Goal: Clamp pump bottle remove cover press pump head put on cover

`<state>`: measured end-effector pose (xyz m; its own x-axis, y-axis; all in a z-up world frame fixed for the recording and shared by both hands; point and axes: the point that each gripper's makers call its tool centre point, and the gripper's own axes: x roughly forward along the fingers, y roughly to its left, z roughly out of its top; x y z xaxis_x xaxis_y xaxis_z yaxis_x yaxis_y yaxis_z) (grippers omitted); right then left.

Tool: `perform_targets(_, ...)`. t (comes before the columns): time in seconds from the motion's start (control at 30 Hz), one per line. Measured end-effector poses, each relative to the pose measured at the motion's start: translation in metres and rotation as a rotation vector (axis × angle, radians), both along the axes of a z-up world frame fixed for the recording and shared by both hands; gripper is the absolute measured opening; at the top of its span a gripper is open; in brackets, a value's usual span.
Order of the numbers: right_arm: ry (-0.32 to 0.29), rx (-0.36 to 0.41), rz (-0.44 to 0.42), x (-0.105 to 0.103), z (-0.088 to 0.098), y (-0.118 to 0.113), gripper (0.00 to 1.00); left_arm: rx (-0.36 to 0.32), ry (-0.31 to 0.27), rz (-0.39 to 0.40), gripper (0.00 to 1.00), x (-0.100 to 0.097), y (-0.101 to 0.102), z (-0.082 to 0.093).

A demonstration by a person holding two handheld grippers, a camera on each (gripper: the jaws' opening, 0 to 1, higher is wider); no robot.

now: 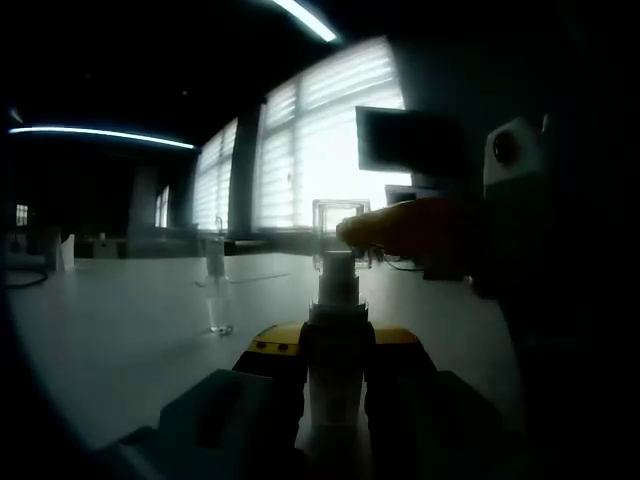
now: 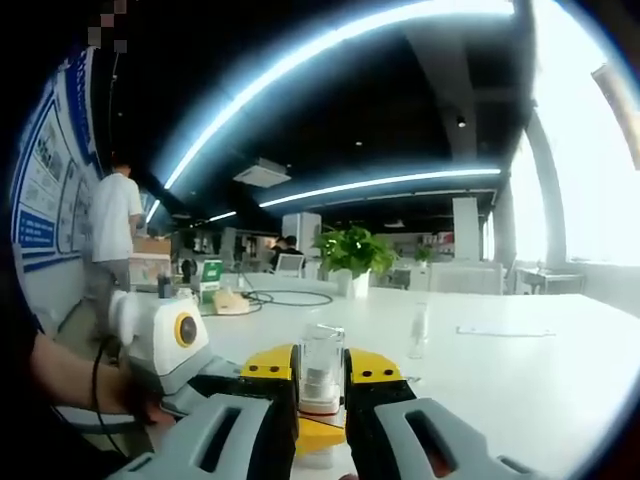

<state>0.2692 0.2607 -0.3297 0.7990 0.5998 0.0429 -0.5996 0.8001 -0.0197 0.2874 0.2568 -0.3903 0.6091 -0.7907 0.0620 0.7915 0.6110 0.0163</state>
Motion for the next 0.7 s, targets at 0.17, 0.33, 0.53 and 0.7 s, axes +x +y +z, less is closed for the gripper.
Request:
perform_targets(0.17,-0.01,-0.001,0.007,0.0,0.008,0.002,0.12,0.0,-0.001,0.0,0.13,0.0,0.0,0.0)
perform_targets(0.33,-0.015,0.007,0.009,0.002,0.014,0.002,0.12,0.002,-0.005,-0.002,0.13,0.0,-0.001,0.0)
perform_targets(0.53,-0.011,0.007,0.003,0.004,0.013,0.001,0.12,0.002,-0.006,-0.001,0.13,0.001,-0.001,0.0)
perform_targets(0.7,-0.017,0.013,-0.005,0.004,0.017,-0.003,0.12,0.001,-0.006,-0.001,0.13,0.001,-0.001,0.0)
